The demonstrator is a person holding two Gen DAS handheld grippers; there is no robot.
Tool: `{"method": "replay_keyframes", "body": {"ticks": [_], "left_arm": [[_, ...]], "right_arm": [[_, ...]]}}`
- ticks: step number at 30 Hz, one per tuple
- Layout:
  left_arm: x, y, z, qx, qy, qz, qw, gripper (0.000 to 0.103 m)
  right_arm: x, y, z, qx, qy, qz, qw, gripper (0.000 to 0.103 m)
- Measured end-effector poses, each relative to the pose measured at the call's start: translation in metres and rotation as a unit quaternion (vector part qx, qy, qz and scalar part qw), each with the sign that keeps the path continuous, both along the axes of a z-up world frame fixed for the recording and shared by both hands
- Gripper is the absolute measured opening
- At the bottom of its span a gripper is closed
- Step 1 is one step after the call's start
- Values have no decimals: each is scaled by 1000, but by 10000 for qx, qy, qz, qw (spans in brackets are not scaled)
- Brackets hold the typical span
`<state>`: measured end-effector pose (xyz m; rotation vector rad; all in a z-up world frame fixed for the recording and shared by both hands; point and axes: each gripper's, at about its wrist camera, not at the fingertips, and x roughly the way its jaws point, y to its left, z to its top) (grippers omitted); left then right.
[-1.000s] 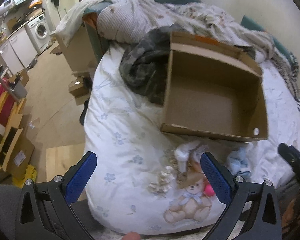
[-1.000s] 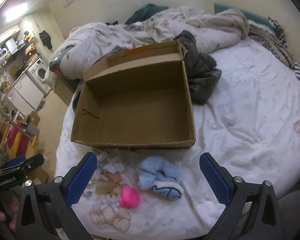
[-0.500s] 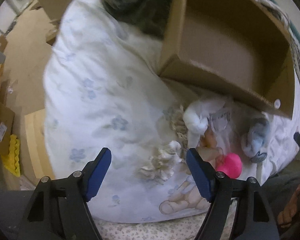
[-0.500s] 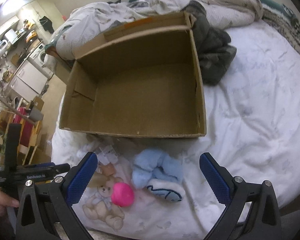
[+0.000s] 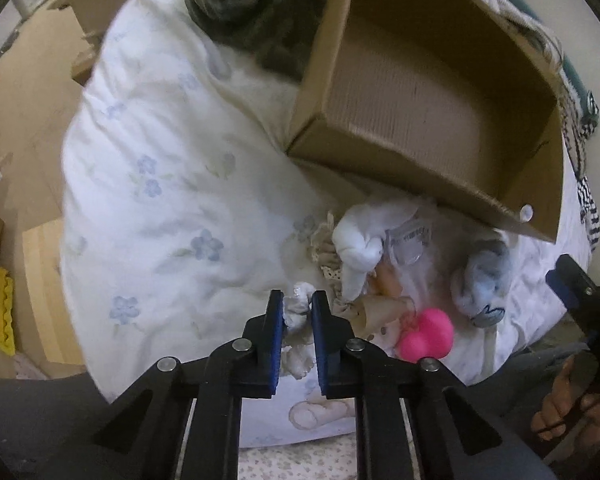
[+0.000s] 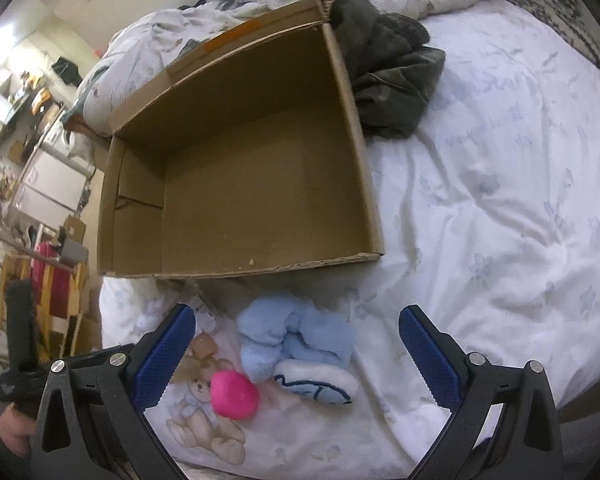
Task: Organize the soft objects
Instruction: 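Grasp the white crumpled sock with the left gripper while the right grasps the blue plush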
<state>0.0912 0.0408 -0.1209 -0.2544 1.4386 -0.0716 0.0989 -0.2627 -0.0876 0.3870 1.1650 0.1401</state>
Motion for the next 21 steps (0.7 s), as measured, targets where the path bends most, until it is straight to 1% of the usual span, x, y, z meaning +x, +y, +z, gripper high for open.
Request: {"method": "replay_keyframes", "body": {"ticks": [2, 6, 10, 13, 14, 15, 16, 17, 19, 21], "left_arm": [[-2, 1, 8, 101, -99, 72, 9999, 12], [-6, 1, 17, 66, -176, 56, 9998, 11], [-4, -8, 15, 133, -255, 11, 9996, 11], [-2, -2, 20, 132, -271, 26, 9995, 11], [-1, -1, 21, 127, -268, 27, 9996, 11], [-1, -1, 22, 129, -282, 33, 9995, 11], [-1, -1, 24, 132, -300, 33, 9995, 11], [-2, 0, 25, 123, -318, 32, 9994, 11], [-3, 0, 29, 115, -366, 26, 9993, 11], [-5, 0, 34, 141, -448, 23, 9989, 11]], "right_arm": [[2, -6, -5, 94, 125, -104, 9998, 103], [9, -3, -25, 152, 575, -125, 9981, 103], [19, 18, -48, -32, 981, 148, 9951, 103], [23, 34, -63, -288, 1137, 380, 9924, 103], [23, 39, -66, -399, 1135, 465, 9917, 99], [23, 44, -68, -492, 1122, 558, 9909, 79], [23, 49, -70, -584, 1126, 668, 9897, 63], [23, 52, -70, -678, 1096, 720, 9890, 57], [19, 53, -66, -758, 972, 771, 9894, 36], [15, 51, -58, -691, 876, 762, 9908, 29]]}}
